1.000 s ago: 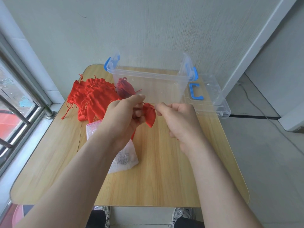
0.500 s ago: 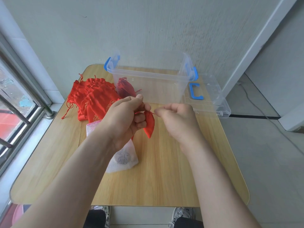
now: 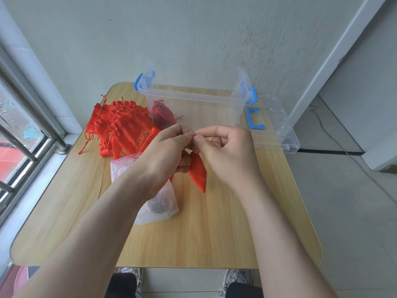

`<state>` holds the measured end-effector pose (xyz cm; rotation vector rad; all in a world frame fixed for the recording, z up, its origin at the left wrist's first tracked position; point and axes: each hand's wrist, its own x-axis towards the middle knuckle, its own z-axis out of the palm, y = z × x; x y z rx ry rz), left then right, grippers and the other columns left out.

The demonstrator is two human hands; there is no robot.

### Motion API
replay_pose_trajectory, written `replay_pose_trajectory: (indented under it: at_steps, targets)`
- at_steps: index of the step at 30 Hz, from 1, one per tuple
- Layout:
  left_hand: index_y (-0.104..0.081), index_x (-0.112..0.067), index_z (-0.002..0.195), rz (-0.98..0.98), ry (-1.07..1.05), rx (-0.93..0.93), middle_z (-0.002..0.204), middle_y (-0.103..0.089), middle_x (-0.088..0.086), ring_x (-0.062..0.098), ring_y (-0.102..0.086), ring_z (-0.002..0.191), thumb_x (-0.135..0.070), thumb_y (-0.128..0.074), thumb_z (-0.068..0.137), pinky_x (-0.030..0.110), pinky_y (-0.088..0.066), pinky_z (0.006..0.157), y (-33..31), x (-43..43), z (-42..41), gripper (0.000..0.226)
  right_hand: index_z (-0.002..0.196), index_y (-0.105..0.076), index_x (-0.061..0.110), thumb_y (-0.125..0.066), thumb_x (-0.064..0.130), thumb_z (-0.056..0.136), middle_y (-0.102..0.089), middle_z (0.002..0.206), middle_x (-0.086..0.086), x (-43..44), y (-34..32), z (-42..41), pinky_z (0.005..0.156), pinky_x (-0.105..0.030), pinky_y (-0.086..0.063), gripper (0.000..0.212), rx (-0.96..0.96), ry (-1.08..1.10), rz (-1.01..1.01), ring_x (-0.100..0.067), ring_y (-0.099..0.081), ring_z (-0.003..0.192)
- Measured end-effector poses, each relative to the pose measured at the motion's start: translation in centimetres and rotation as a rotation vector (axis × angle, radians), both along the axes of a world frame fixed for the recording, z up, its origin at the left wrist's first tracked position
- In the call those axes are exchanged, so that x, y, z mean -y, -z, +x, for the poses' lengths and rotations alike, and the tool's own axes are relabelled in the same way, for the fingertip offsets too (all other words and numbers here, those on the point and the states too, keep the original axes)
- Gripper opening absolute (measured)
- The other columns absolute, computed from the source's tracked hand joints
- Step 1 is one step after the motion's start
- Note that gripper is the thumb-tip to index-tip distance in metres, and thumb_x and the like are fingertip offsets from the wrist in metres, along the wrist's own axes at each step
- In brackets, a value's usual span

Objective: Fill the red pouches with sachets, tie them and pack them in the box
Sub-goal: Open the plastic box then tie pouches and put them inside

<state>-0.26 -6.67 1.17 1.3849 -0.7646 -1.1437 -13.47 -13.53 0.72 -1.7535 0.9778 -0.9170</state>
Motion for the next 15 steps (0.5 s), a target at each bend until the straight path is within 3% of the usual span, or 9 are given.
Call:
replay_pose_trajectory:
  at_steps: [5, 15]
  targets:
    - [-0.061, -0.004, 0.106, -0.02, 0.016, 0.197, 0.073, -0.062, -0.002, 0.01, -0.043, 0.053, -0.009, -0.048, 0.11, 0.025, -0.039, 0.054, 0.22, -0.1, 0.19, 0.015, 0.088, -0.082, 0.024, -0.078, 0.019, 0.095, -0.049, 0.048, 0.009, 0.25, 0.12, -0.18, 0.05, -0.015, -0.037, 0.009, -0.006, 0.063, 0.004, -0.004, -0.042, 0.045]
    - [-0.063, 0.0, 0.103, 0.012, -0.069, 0.287, 0.071, -0.067, 0.0, 0.012, -0.05, 0.054, -0.007, -0.055, 0.105, 0.033, -0.041, 0.058, 0.97, 0.11, 0.52, 0.011, 0.083, -0.074, 0.022, -0.069, 0.02, 0.096, -0.058, 0.049, 0.016, 0.41, 0.62, 0.22, 0.052, -0.016, -0.039, 0.014, -0.122, 0.055, 0.067, -0.001, -0.053, 0.047]
